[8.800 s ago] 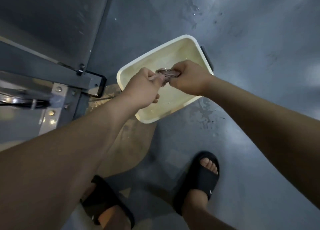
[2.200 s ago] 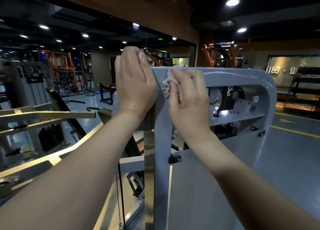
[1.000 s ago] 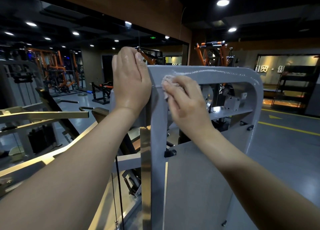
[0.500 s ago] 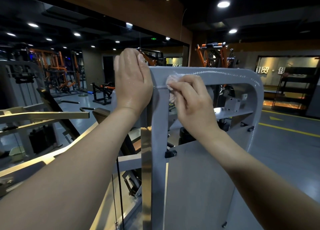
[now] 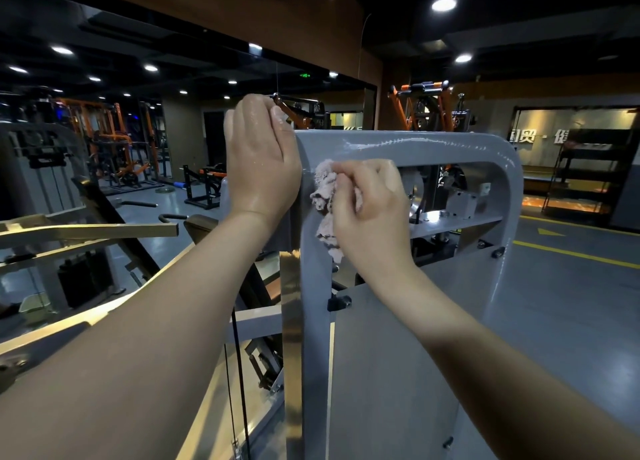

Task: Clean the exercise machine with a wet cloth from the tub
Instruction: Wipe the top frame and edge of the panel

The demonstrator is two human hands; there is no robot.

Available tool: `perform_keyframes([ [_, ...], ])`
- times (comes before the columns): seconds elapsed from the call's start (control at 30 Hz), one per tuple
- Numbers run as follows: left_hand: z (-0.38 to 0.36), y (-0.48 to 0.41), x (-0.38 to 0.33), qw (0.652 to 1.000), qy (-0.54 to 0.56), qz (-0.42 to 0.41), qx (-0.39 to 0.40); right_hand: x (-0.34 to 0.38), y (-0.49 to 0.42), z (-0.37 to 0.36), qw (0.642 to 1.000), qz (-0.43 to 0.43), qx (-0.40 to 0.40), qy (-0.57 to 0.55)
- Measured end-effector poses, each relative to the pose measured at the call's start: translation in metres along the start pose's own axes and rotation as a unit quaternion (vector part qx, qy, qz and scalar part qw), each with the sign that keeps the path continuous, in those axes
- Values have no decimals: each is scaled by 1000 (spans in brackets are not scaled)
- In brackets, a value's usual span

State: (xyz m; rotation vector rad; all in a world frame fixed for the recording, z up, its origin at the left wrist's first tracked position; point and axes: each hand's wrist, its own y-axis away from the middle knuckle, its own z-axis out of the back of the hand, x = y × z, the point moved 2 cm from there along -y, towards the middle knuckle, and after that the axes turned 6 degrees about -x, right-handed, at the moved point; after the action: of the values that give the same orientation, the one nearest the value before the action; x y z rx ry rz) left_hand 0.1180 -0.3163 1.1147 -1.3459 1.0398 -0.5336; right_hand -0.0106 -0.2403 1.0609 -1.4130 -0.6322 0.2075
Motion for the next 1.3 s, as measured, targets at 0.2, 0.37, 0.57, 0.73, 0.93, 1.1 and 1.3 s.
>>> perform_keyframes([
  [0.2,1,0,2,1000,5,-1,11,-4,7,-2,992,119,27,27],
  [0.37,5,-3,5,999,37,2,24,2,0,-18,971,220,74,62],
  [0.57,7,-2,3,999,39,-2,31,-16,-7,-6,988,137,13,72],
  [0.73,1,-2,-6,998,32,61,17,-15,-15,-7,975,194,57,89],
  [0.93,-23,6,-21,988,-54,124,-80,-23,-20,-8,983,159,15,95],
  [1.1,-25,8,-18,991,-66,79,-90,-32,-28,-7,974,206,55,82],
  [1.3,-28,8,-15,991,-62,63,-100,-44,-38,1,986,148,2,70],
])
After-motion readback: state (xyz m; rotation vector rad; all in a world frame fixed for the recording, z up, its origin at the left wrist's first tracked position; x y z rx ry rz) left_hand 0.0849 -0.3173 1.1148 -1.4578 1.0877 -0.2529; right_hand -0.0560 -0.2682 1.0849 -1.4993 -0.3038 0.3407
